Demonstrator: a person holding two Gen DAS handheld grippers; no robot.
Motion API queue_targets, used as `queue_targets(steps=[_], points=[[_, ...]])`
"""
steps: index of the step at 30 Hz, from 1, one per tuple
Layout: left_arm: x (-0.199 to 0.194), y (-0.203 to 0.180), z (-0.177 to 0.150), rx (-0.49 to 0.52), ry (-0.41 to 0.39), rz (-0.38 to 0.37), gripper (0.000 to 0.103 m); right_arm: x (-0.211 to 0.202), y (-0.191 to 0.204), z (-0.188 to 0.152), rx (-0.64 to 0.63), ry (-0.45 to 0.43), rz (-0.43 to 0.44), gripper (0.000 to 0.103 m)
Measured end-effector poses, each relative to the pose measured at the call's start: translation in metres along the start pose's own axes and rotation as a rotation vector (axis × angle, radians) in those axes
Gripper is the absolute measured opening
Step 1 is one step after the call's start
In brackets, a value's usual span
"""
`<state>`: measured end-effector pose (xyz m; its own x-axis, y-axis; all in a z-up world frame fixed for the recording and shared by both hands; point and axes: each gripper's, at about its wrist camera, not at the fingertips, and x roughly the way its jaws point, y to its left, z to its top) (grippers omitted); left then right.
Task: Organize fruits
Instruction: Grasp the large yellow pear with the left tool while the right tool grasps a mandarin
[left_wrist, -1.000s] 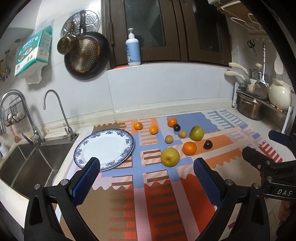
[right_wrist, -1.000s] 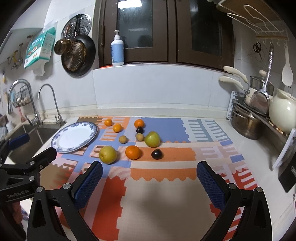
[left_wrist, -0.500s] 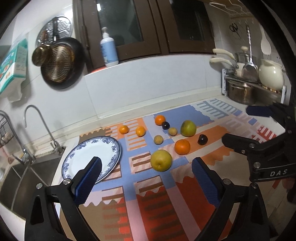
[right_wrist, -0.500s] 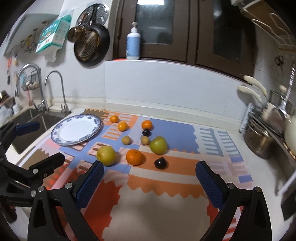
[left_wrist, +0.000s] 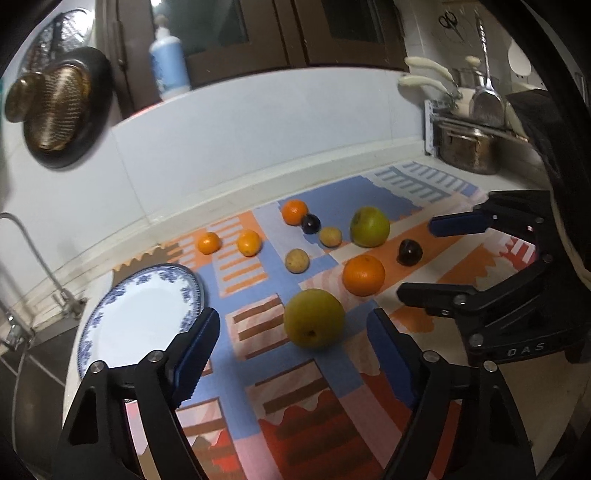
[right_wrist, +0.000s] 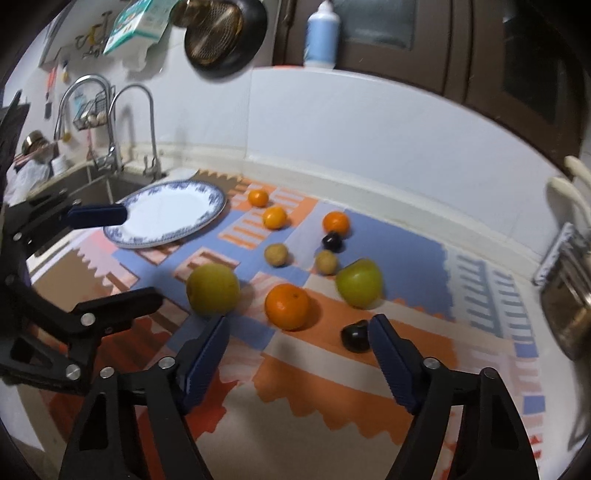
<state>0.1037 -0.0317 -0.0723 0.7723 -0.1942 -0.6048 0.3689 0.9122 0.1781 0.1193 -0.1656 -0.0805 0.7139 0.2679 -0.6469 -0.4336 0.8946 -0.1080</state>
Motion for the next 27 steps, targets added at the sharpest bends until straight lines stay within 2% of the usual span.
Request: queue_targets(steps=[8,12,22,27], points=[[0.029,0.005,0.002,0.015,0.049,-0.072,0.071,0.037,-0.005,0.007,-0.002,0.047,0.056,0.065],[0.041,0.007,0.002,-0.004,0.084,-0.122,0.065,0.05,-0.005,0.008,-0.022,0.063,0.075,0.065],[0.06,0.006,0.0,-0.017,0.125,-0.162,0.059,0.072,-0.012,0.008,0.016,0.131,0.143,0.056],[0.068,0.011,0.001,-0.038,0.134,-0.189,0.049,0.081,-0.016,0.01,0.048,0.157,0.159,0.051]])
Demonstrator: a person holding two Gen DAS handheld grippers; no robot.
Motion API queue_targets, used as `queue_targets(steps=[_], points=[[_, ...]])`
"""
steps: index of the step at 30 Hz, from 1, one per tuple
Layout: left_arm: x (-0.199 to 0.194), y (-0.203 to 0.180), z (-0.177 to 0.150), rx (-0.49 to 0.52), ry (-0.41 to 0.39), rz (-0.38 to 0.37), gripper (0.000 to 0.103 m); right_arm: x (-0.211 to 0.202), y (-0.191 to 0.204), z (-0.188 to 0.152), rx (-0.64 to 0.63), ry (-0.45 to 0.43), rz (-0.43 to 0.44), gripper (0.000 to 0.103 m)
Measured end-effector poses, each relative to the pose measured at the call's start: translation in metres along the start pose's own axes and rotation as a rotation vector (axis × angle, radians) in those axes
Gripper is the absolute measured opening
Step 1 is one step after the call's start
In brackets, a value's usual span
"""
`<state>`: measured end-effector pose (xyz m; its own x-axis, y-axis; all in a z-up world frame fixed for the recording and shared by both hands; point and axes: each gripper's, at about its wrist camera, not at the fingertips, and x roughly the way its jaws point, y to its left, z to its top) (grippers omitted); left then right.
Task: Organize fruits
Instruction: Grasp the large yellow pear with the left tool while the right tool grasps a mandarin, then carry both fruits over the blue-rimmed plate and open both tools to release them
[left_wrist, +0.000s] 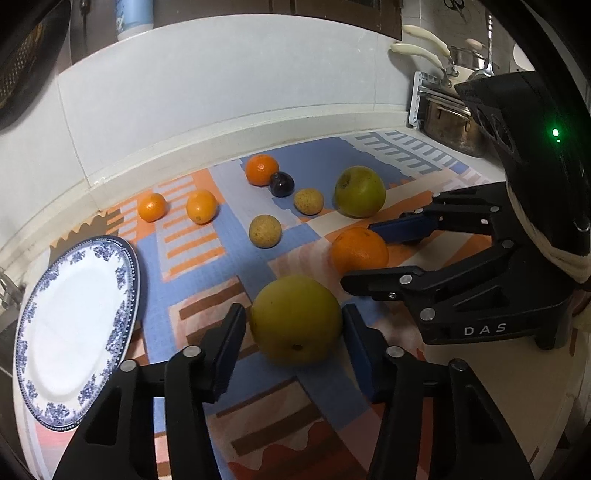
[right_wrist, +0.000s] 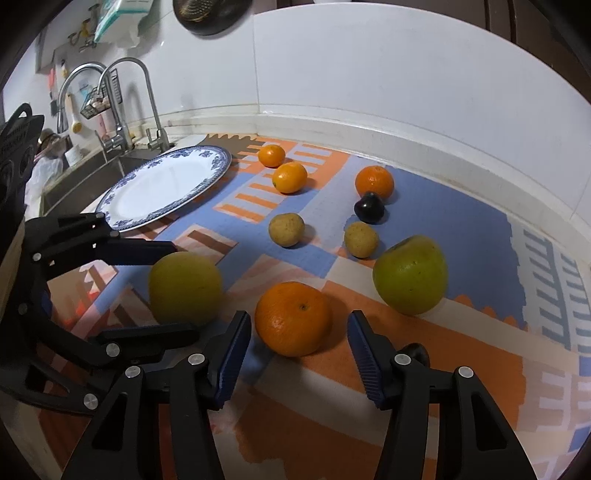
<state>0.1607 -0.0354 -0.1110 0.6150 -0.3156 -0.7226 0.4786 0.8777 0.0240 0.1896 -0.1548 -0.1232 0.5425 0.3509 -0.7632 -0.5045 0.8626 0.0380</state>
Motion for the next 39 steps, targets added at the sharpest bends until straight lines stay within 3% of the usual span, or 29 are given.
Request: queue_targets(steps=[4,17,28,39], points=[[-0.001,0.002,0.0,-0.017,0.0,0.0,0.049,0.003,0.0,0.001,0.007,0.012,0.016,0.043],[-0.035,0.019,-0.009,-0.119,-0.041,0.063,0.049,-0.013,0.019,0.004,0.031,-0.035,0.021,0.043],[-0.084,0.05,-0.021,-0.171,-0.109,0.103,0.049,-0.039,0.062,0.028,0.033,-0.091,-0.004,0.043],[-0.116,0.096,-0.034,-0.247,-0.106,0.186,0.049,-0.039,0.113,0.055,0.037,-0.12,0.03,0.043]])
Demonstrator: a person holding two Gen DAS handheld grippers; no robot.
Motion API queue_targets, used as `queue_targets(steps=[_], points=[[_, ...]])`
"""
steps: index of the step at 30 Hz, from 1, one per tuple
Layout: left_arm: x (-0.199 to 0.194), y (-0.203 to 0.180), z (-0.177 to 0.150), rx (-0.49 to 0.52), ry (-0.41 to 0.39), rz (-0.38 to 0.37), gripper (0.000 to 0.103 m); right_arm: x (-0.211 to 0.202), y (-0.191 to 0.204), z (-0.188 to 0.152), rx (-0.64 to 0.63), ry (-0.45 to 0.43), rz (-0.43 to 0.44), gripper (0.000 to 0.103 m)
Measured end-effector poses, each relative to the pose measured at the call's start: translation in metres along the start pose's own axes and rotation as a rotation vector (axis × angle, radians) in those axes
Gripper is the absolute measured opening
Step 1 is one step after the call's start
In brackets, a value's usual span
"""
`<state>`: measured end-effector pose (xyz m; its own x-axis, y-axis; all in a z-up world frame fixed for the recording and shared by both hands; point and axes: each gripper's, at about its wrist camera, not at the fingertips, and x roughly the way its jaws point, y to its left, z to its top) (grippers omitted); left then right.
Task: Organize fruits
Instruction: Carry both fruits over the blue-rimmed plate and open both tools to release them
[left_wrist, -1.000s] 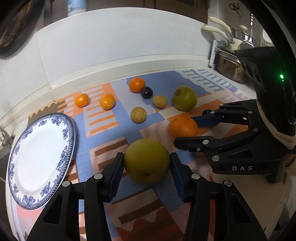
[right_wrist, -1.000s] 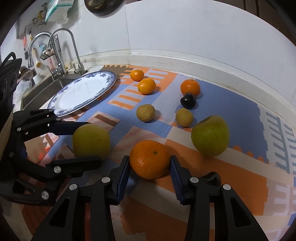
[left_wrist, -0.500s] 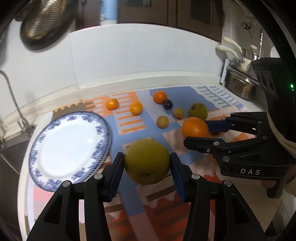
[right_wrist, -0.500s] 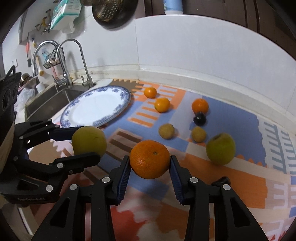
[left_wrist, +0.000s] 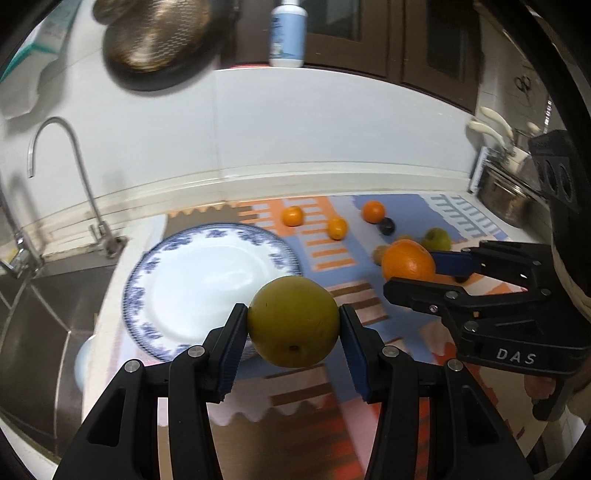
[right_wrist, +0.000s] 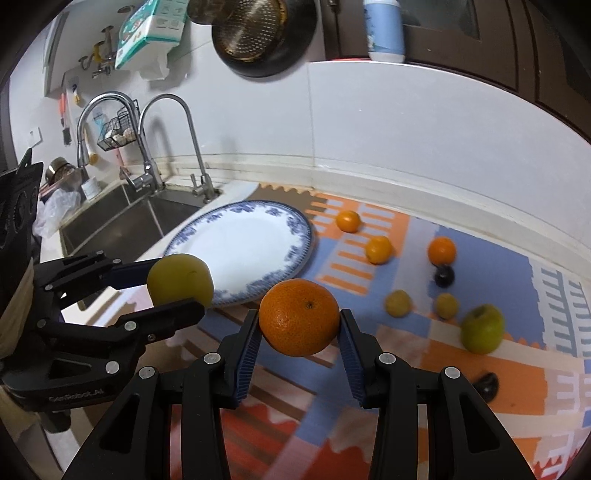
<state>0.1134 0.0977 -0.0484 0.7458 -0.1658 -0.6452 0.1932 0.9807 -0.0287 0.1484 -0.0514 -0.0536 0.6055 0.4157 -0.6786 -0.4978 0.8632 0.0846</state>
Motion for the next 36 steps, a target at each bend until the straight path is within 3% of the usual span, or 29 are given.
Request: queue_targets(steps=[11,25,36], points=[[0.015,0.051,-0.006,-0.071,0.047,0.079,0.049,0.041,0.033,0.026,-0.029,0.022,0.043,0.043],[0.064,0.092,-0.004,-0.106,0.122,0.092,0.049,0.117,0.038,0.041,-0.047,0.138,0.039,0.043],[0.083,0.102,-0.001,-0.097,0.167,0.085,0.049,0.145,0.036,0.043,-0.053,0.188,0.037,0.043]])
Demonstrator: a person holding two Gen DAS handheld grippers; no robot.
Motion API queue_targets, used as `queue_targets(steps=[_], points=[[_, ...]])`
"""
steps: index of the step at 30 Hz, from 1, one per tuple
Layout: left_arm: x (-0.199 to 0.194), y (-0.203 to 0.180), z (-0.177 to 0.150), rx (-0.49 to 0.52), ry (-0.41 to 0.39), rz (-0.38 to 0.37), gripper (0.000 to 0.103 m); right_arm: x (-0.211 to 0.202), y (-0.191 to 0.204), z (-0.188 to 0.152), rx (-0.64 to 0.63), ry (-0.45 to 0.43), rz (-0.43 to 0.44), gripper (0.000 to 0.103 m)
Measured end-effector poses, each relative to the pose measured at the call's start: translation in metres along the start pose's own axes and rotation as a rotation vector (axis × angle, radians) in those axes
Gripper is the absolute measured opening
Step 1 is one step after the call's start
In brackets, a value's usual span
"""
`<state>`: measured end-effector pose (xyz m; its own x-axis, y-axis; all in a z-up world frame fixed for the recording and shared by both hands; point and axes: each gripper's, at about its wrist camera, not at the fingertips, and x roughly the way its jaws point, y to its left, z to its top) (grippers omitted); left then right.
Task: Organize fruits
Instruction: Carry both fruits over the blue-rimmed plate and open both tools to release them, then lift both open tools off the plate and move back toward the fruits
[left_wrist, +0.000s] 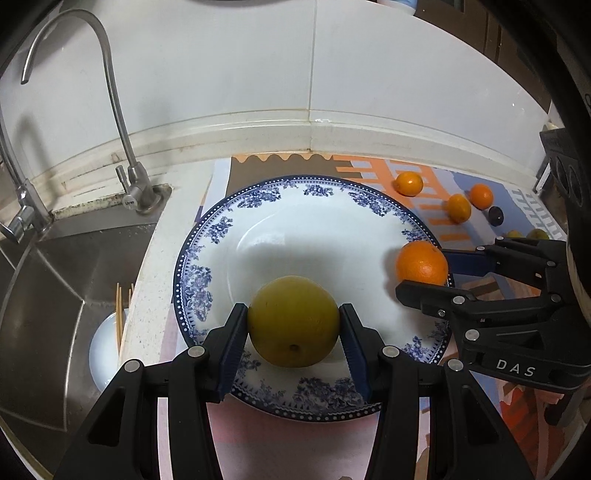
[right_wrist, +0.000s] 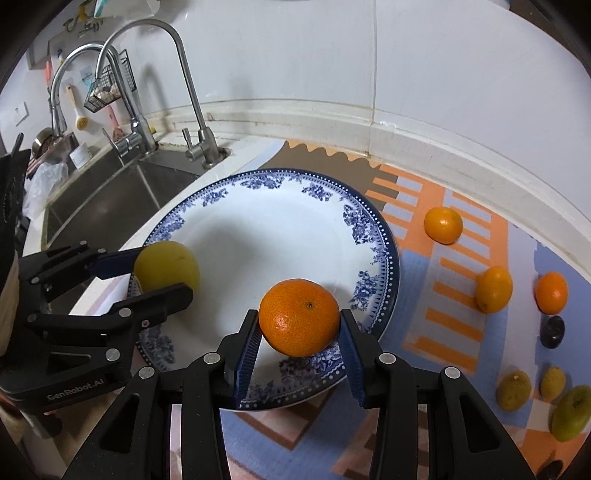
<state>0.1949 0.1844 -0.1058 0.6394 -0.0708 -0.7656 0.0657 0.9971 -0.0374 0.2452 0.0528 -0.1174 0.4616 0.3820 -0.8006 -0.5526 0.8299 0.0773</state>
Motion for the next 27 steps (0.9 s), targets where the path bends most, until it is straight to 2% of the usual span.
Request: queue_targets(steps=[4,6,9,12,14,18,25,27], points=[[-0.001,0.001,0.0,-0.002,-0.01,0.001,0.049,0.002,0.001,0.002,-0.001,0.005,0.017,0.043],[-0.004,0.001,0.001,-0.003,-0.021,0.007,0.055,0.002,0.002,0.001,-0.006,0.004,0.016,0.044],[-0.014,0.001,0.003,0.003,-0.041,0.021,0.058,-0.002,0.004,0.001,-0.005,-0.017,0.024,0.054],[-0.03,-0.001,0.005,0.008,-0.076,0.046,0.064,-0.011,0.005,0.001,-0.006,-0.037,0.02,0.055],[-0.042,-0.005,0.005,0.016,-0.101,0.054,0.064,-0.019,0.005,-0.001,0.001,-0.052,0.019,0.055],[-0.064,-0.016,0.004,0.032,-0.145,0.053,0.068,-0.042,0.005,-0.007,0.013,-0.09,-0.021,0.055],[-0.097,-0.043,0.002,0.05,-0.212,0.003,0.071,-0.095,-0.007,-0.023,0.093,-0.183,-0.099,0.065],[-0.103,-0.051,0.003,0.059,-0.228,-0.001,0.075,-0.11,-0.011,-0.028,0.121,-0.211,-0.126,0.069]])
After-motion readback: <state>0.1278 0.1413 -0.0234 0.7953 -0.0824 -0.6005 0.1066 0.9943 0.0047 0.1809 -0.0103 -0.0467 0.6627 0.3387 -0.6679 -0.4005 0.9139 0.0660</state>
